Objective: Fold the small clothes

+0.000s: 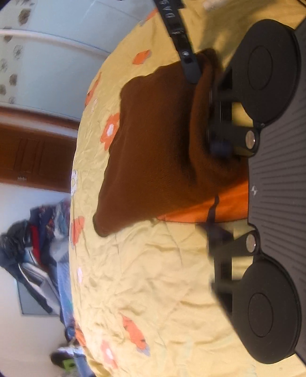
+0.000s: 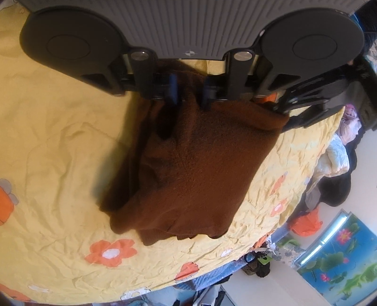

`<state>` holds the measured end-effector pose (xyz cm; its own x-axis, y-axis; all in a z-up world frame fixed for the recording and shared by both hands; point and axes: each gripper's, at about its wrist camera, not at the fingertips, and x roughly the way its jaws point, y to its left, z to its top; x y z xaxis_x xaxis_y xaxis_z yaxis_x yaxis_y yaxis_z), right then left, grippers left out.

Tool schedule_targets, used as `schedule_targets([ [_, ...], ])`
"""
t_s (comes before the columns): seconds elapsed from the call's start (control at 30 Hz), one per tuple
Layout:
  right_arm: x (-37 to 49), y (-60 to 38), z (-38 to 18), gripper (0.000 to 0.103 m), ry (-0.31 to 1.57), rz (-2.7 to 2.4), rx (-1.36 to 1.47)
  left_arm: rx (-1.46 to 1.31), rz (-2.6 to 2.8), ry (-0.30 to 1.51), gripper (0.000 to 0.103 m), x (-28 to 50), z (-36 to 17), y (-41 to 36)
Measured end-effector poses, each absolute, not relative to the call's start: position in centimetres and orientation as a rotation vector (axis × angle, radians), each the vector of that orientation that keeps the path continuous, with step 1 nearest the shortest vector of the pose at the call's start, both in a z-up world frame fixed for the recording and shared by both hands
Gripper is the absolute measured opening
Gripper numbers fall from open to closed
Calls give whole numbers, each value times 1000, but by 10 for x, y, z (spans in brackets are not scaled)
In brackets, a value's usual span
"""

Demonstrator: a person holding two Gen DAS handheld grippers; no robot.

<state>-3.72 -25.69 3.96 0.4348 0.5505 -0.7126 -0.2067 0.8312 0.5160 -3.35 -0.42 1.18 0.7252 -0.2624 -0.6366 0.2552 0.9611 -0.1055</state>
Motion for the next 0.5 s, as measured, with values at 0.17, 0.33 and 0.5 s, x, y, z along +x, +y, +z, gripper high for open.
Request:
schedule_targets([
  [0.17,-55,-272,64,11,946,506,380,19,-296,627,11,-57,29,3],
  [0.33,-49,-267,33,13,1015,488,362,80,-257,680,11,-51,8,0],
  [0.5,-37,-294,65,83,895,441,486,155,-253,626,14,-59,1,-6],
])
